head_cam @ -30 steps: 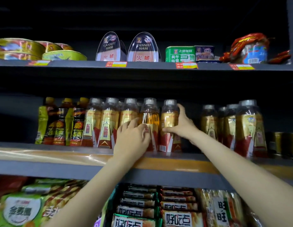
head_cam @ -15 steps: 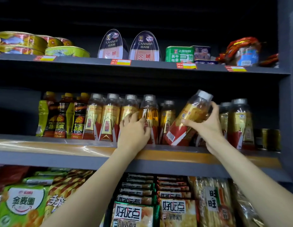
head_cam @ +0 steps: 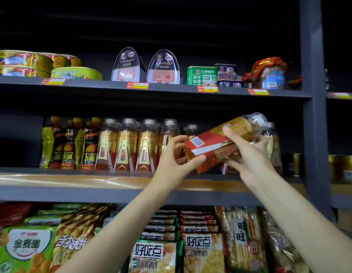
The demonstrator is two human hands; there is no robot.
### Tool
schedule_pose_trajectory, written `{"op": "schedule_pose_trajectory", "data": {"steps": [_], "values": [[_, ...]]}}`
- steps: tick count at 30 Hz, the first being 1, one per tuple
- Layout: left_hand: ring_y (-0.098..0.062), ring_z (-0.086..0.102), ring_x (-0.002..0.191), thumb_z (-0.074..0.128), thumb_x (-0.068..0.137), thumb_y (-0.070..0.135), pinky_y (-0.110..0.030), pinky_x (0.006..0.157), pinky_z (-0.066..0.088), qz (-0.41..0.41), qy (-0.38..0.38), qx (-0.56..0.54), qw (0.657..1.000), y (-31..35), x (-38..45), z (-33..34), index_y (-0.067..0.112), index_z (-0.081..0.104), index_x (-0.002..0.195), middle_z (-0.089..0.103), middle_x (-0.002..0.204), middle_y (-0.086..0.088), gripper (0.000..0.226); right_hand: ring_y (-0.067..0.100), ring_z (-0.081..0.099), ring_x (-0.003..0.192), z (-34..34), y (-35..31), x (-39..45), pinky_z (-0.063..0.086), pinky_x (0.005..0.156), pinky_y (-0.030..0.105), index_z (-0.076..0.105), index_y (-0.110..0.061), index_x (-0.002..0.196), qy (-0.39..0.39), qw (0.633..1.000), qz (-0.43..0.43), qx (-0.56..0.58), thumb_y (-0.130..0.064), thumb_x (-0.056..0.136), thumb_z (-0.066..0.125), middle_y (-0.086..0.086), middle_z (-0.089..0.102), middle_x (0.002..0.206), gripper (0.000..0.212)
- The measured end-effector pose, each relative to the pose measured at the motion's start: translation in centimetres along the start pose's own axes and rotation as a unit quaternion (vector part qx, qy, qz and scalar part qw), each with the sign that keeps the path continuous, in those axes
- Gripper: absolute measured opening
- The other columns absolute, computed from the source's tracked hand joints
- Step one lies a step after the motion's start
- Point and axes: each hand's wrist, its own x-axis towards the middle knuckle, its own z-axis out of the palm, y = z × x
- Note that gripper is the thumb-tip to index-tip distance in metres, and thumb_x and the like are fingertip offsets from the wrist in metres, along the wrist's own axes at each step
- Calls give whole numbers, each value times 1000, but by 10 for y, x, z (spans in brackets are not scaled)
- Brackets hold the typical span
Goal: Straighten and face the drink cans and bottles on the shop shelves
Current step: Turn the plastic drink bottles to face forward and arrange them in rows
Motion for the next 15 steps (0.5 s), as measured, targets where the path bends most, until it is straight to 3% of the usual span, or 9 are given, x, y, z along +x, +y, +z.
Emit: {"op": "schedule_pose_trajectory", "data": {"steps": [3,6,9,11,13,15], "values": [[-28,62,106,74,63,31,-42,87,55,-135,-48,-145,979,4,2,-3,24,46,120,55,123,-11,63,11,62,93,5,2,-10,57,66,33,28,-28,136,6,1000,-12,-13,-15,70,81,-1,56,110,85],[-28,66,100,73,64,29,-39,83,56,-159,-47,-205,965,6,0,-2,23,46,108,60,116,-15,52,17,63,97,4,-4,-13,56,70,35,30,-26,134,-21,1000,10,-19,-19,74,78,1,58,110,78],[-21,59,110,77,69,27,-37,86,55,-24,51,-70,996,7,1,1,38,46,107,56,116,3,50,29,63,96,0,-17,-12,58,71,42,48,-16,120,-89,990,104,-43,-22,84,69,12,60,112,42],[-13,54,113,78,70,29,-32,90,52,97,72,76,990,9,2,-2,41,44,118,51,119,12,60,37,60,99,-6,-21,-12,59,65,47,52,-11,107,-101,978,182,8,-18,88,64,20,56,110,24],[-6,49,115,78,68,33,-19,90,48,162,46,151,974,10,2,-5,38,42,128,47,126,13,70,43,57,106,-11,-22,-13,58,58,50,49,-9,115,-92,970,218,50,-15,87,64,26,53,115,32],[-1,47,113,78,69,31,-9,83,47,177,27,162,970,12,2,-5,37,39,130,44,126,18,72,44,57,108,-14,-22,-14,57,58,53,46,-8,124,-81,970,219,71,-14,86,66,28,52,119,43]]}}
